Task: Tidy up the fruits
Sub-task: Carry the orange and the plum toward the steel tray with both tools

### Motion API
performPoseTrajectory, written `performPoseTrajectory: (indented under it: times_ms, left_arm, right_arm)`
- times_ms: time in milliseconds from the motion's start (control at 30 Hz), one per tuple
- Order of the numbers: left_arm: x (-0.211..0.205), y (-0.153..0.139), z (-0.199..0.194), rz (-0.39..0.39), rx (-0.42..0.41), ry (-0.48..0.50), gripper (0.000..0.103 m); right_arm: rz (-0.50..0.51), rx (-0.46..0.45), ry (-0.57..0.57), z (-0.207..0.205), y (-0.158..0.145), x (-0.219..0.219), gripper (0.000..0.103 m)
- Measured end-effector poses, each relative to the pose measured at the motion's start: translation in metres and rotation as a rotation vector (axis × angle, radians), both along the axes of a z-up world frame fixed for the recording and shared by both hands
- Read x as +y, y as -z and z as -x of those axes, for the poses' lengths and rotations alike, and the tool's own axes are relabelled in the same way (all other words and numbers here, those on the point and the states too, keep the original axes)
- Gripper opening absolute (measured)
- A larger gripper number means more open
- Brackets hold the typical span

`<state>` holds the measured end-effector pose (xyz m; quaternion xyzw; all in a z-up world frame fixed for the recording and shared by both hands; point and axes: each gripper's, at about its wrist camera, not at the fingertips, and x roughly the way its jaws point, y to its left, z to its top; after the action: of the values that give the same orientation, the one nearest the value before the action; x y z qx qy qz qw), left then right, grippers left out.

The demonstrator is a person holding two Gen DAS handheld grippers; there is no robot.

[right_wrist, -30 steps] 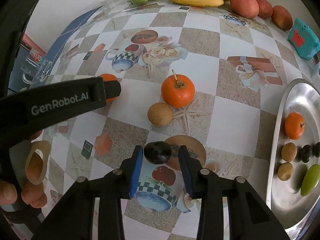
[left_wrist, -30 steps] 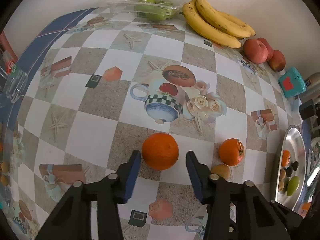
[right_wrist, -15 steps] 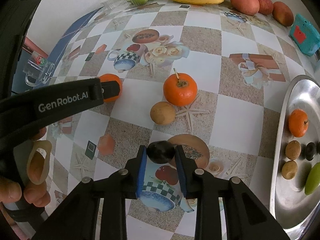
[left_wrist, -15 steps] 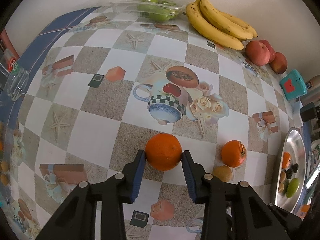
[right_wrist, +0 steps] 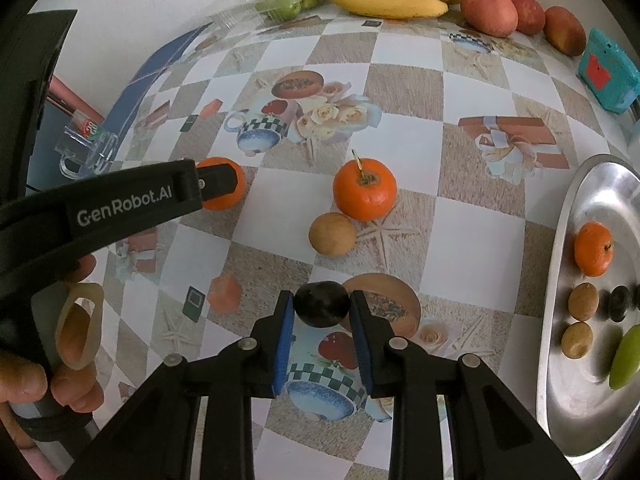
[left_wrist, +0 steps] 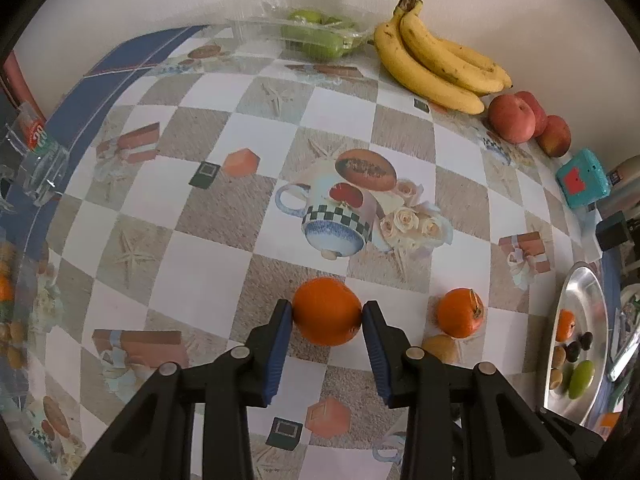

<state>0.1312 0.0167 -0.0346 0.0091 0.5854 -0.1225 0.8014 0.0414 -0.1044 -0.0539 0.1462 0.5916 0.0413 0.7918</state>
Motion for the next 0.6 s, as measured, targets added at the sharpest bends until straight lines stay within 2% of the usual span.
performPoseTrajectory:
  times_ms: [233, 600]
  left_arm:
    - [0.002, -0.013, 0.003, 0.01, -0.033, 0.0, 0.038]
    - [0.002, -0.027, 0.008, 0.02, -0.072, 0.003, 0.038]
  right_arm:
    - [-0.01, -0.054, 0.008, 0.005, -0.019, -0.003, 0.029]
    - [-0.029, -0.08, 0.044, 0.009, -0.03, -0.016, 0.029]
